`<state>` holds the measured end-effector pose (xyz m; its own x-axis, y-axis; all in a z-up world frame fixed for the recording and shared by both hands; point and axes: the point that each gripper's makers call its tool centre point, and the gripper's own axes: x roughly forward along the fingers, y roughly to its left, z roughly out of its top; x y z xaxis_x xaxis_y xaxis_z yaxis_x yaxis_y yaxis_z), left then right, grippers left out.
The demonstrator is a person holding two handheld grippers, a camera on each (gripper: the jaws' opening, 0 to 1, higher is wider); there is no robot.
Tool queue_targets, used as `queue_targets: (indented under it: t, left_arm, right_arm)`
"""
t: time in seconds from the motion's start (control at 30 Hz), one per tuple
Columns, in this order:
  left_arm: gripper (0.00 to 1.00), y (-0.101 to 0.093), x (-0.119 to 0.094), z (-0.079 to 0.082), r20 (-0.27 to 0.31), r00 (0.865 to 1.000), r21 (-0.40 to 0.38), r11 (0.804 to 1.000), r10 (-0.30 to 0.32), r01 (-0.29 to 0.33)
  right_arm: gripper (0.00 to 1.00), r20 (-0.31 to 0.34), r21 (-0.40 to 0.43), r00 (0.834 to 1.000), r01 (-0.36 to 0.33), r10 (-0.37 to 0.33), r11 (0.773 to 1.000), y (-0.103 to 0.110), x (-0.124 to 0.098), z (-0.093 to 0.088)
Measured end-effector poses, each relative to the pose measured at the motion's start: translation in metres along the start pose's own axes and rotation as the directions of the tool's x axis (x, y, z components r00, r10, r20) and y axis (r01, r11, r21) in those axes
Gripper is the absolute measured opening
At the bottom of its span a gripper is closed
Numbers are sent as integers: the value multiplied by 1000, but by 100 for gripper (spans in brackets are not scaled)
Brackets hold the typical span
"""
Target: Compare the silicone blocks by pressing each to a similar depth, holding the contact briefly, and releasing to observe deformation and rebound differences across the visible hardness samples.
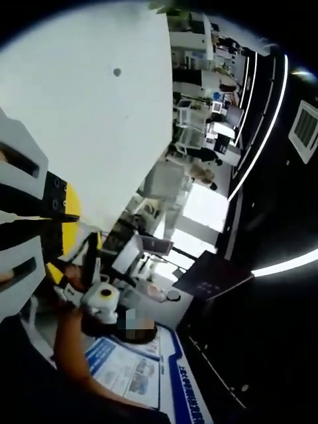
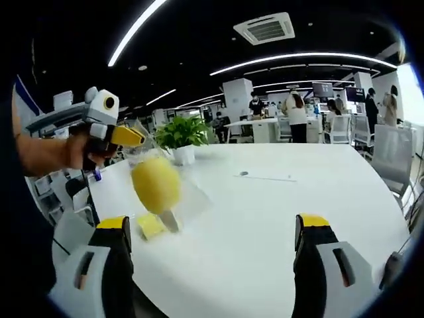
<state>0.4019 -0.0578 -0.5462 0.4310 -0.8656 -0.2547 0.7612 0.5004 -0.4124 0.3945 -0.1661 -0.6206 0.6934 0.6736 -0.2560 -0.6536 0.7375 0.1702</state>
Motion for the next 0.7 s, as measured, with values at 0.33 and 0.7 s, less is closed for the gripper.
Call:
queue_targets:
  t: [0.33, 0.7]
  left_arm:
    - [0, 16, 13, -30, -48, 998, -35, 999, 33, -34]
    - [0, 30, 28, -64, -64, 996, -131, 989, 64, -72]
  right_arm:
    - [96, -46, -22, 999, 18, -19, 1000, -4, -8, -29]
    - [96, -71, -5, 996, 61, -61, 998, -14, -15, -57]
